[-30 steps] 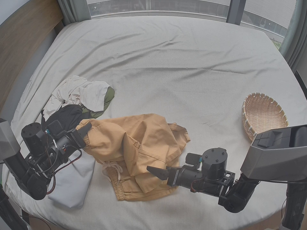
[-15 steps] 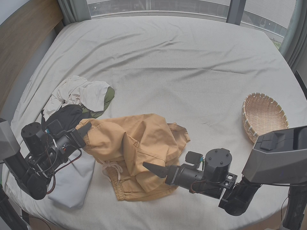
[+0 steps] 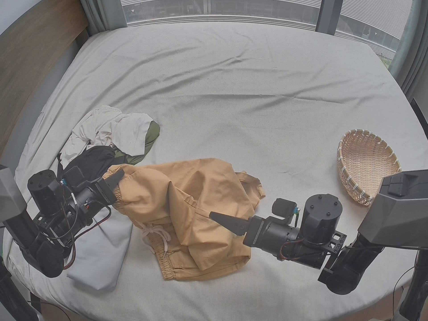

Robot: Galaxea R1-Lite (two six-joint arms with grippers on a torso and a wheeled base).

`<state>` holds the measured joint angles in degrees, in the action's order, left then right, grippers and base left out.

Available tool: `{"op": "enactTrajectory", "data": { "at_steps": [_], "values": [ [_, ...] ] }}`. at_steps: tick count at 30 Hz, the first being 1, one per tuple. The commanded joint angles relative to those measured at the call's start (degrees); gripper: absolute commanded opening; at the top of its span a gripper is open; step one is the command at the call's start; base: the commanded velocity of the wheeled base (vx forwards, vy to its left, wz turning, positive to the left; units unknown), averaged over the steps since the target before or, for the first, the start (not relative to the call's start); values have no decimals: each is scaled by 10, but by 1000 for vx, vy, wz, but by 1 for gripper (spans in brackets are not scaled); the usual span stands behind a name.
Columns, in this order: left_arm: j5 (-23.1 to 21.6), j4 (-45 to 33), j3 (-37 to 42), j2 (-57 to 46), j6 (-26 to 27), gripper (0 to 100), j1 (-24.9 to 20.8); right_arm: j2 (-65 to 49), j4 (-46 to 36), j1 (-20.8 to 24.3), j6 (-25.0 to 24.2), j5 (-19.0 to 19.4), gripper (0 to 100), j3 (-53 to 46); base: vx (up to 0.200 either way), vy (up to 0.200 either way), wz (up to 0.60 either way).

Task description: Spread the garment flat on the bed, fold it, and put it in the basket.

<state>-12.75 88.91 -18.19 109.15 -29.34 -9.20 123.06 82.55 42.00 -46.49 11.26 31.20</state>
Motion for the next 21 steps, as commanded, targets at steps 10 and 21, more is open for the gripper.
{"op": "enactTrajectory", "data": {
  "at_steps": [10, 21],
  "values": [
    [0, 0, 4, -5, -1, 0, 0, 29, -92, -3, 40, -3, 100, -10, 0, 0, 0],
    [0, 0, 0, -7, -1, 0, 2, 80, -86, 9, 38, -13, 100, 87, 0, 0, 0]
  ]
}}
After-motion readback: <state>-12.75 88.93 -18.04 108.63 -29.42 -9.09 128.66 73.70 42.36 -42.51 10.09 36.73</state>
